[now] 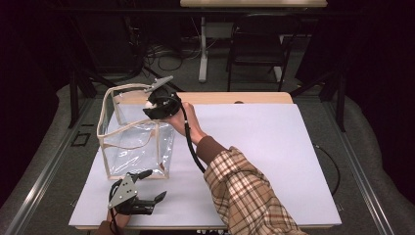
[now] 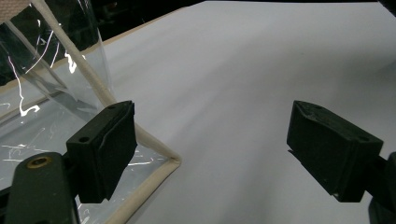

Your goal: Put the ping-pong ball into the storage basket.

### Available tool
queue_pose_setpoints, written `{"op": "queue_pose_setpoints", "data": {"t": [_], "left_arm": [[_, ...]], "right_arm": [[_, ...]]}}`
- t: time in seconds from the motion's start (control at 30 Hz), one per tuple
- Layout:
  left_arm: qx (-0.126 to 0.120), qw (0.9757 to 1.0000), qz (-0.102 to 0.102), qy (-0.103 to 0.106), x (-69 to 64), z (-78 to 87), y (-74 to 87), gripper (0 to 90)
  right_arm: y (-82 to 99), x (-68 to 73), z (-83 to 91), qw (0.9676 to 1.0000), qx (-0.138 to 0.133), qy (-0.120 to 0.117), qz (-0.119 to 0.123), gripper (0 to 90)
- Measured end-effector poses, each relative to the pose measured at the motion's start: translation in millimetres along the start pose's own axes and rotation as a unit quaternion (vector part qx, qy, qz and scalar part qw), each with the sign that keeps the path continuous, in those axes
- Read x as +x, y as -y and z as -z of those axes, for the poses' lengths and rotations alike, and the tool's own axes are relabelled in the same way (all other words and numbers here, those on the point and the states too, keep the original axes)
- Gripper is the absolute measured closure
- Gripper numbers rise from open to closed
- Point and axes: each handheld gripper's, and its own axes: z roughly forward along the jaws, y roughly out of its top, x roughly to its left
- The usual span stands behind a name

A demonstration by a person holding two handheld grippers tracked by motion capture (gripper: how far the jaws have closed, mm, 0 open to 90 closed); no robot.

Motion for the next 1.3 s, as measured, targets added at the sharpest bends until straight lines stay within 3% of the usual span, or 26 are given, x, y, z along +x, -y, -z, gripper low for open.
{"op": "queue_pose_setpoints", "data": {"t": [1.07,1.27,1.3], "left_arm": [[-0.001,1.0,0.0,0.0,0.0,0.3,-0.1,15.9],[0.0,1.0,0.0,0.001,0.2,0.5,0.0,15.9],[-0.001,1.0,0.001,0.001,0.1,0.4,0.0,15.9]], "right_arm": [[1.5,2.6,-7.4,0.9998,0.013,-0.011,-0.007,50.1],[1.9,-2.9,-1.6,0.9996,0.008,-0.013,-0.025,26.4],[1.9,-2.9,-1.6,0.9996,0.008,-0.013,-0.025,26.4]]}}
